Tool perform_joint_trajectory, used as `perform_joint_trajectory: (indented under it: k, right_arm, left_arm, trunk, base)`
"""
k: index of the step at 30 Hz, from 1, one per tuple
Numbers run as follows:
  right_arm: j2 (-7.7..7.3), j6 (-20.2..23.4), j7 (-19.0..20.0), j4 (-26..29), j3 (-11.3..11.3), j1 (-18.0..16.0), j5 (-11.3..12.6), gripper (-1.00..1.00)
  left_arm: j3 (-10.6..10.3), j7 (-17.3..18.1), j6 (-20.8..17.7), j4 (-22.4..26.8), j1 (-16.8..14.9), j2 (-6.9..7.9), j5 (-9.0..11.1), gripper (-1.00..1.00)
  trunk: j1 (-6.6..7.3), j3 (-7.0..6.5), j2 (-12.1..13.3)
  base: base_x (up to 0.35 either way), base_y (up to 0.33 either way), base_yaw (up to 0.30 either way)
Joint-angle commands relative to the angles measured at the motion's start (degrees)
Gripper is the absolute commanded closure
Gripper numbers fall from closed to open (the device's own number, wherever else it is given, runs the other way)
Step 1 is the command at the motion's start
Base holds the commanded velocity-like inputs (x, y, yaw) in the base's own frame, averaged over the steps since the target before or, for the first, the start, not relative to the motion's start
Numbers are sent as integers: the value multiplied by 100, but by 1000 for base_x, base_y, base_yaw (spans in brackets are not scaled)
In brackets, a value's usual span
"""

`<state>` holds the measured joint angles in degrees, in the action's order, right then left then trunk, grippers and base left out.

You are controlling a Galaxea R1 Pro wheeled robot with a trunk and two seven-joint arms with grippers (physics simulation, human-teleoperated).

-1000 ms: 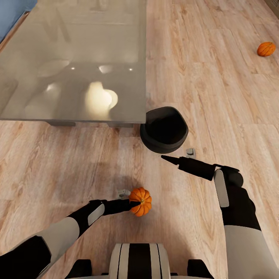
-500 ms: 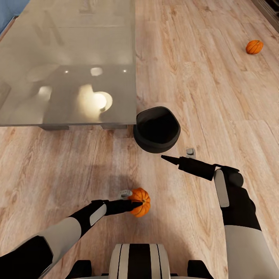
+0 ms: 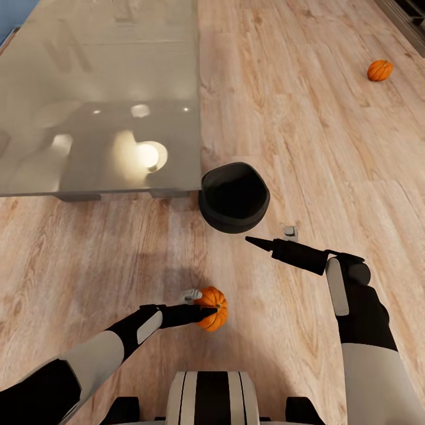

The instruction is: Place each of the two pumpkins and all three candles from the living room inside a cabinet in the living room (use any cabinet), then make sure every cabinet is closed, and position the cauldron so it is next to a table in the living room.

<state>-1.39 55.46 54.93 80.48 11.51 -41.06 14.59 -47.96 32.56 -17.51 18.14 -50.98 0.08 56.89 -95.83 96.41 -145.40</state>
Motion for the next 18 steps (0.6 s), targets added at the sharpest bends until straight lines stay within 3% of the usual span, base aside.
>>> perform_joint_trajectory:
  k: [1, 7, 8, 18]
  right_arm:
    - [1, 0, 0, -1, 0, 1, -1, -100]
    - [7, -7, 0, 1, 1, 1, 0, -100]
    - [7, -8, 0, 2, 1, 0, 0, -100]
    - [7, -9, 0, 3, 1, 1, 0, -100]
  left_arm:
    - [7, -13, 10, -3, 0, 0, -20, -100]
    - [6, -13, 11, -3, 0, 0, -20, -100]
    - [6, -13, 11, -7, 0, 0, -20, 100]
    - [15, 60, 34, 3, -3, 53, -4, 100]
  trunk:
    - [0, -6, 0]
    - [0, -40, 0]
    - [0, -43, 0]
    - [0, -46, 0]
  base:
    - [0, 0, -231]
    - [0, 0, -233]
    - [0, 0, -127]
    - [0, 0, -13]
